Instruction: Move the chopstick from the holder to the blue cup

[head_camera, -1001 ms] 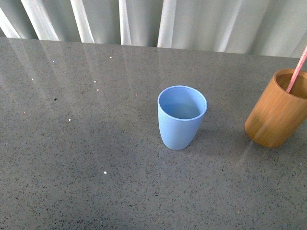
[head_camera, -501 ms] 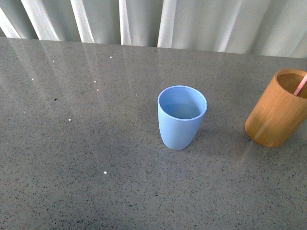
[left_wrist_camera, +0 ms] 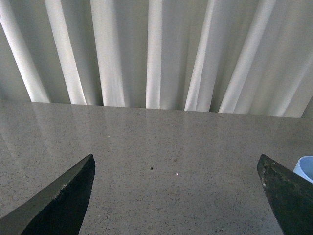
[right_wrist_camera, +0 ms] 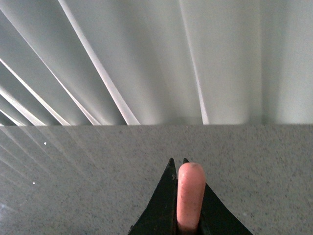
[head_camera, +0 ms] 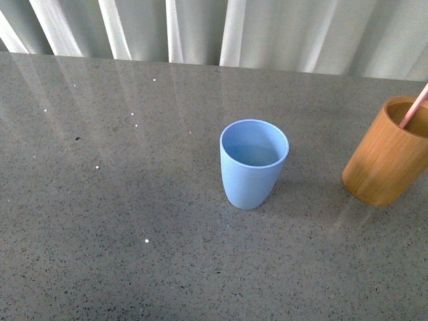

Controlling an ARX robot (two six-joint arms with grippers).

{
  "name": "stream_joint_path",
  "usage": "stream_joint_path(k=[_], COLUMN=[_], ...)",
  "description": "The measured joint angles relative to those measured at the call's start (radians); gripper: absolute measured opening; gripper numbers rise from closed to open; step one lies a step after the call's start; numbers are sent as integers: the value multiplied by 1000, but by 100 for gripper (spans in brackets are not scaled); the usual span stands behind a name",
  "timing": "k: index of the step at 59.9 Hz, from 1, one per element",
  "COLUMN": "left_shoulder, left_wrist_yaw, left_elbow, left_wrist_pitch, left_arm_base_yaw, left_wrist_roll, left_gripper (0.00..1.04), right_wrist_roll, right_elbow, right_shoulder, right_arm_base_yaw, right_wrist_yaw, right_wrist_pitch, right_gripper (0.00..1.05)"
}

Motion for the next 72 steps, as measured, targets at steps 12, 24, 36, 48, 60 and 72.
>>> stream_joint_path(k=[12,24,36,48,60,72], left_shoulder=[0,0,0,0,0,0], left_wrist_yaw=[0,0,0,0,0,0], left_elbow=[0,0,0,0,0,0], left_wrist_pitch=[0,0,0,0,0,0], left_arm_base_yaw=[0,0,0,0,0,0], left_wrist_roll=[0,0,0,0,0,0], left_gripper=[98,98,98,98,98,98], right_wrist_roll=[3,10,6,-25,-61,-92], right_elbow=[-2,6,43,69,69,58], right_shoulder=[-146,-263,-365,-377,-276,-201], right_arm_base_yaw=[12,34,109,227,317,371], right_wrist_yaw=[-2,-14,-19,-21,2,10], right_wrist_pitch=[-46,-96,-150,-183,-189,-177], right_gripper=[1,1,1,1,1,1])
